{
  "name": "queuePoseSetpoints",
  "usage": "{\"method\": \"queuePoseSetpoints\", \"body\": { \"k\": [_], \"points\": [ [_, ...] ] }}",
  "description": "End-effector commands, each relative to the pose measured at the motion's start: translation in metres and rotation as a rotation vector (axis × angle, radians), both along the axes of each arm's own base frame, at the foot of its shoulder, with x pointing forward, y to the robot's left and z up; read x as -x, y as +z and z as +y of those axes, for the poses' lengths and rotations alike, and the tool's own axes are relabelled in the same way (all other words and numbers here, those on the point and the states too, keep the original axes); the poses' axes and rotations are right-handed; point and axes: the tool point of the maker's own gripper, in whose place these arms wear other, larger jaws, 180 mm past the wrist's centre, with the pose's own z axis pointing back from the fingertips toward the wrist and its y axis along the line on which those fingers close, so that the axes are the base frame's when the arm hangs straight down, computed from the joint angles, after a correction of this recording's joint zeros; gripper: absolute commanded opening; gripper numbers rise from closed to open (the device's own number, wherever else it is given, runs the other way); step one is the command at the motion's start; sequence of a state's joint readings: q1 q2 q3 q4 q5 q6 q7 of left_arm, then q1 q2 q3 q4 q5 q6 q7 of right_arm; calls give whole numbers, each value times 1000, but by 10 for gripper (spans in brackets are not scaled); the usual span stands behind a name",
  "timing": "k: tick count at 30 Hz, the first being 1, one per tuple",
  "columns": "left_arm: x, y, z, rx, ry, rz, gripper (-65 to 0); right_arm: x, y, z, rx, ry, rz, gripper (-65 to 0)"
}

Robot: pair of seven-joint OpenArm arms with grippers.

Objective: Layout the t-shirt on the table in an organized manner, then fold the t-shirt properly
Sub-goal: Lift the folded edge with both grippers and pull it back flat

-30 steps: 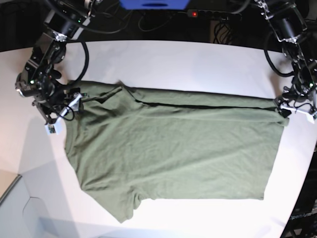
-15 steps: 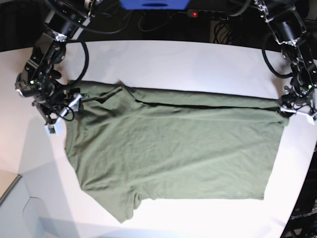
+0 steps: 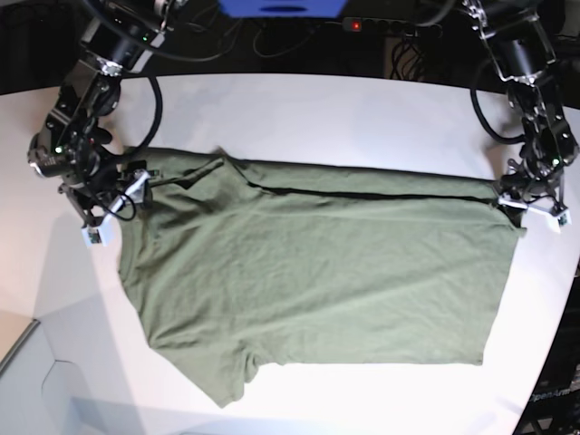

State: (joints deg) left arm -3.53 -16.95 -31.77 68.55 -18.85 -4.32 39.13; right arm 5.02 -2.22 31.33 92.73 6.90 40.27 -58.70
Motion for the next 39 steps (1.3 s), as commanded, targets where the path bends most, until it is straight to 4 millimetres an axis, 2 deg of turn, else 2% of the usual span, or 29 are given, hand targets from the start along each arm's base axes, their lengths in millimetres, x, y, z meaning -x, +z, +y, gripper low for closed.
{"method": "queuePoseSetpoints", "body": {
  "k": [1,7,13,20,22,24,25,28,29,34,39],
  "points": [
    [-10,17,10,-32,2,-45,-291,-11,14,-2,0,-4,-57,-315],
    [-10,17,11,-33,2,-45,-298,-11,14,-2,0,-4,-57,-315],
    [-10,17,11,-33,2,-45,-419,-6,9,-2,-2,-5,-37,-312],
    [-10,17,11,-33,2,-45,-442,5,1,-1,-3,-5,-9,-310],
    [-10,17,11,-33,2,-45,-505,7,4,-4,10,-6,-16,-310],
    [-10,17,11,-34,8,-46,-639,13,7,-6,28,-7,-23,-310],
    [-10,17,11,-31,10,-44,-650,14,10,-6,37,-4,-27,-310],
    [-10,17,11,-31,8,-44,-631,21,13,-3,46,-2,-32,-310],
    [-10,17,11,-31,8,-44,-647,23,12,-3,45,-5,-31,-310],
    [-10,17,10,-31,7,-45,-649,39,-6,-3,33,-6,24,-310],
    [-8,15,10,-31,7,-40,-649,49,-14,-3,29,-5,52,-310]
  ]
}}
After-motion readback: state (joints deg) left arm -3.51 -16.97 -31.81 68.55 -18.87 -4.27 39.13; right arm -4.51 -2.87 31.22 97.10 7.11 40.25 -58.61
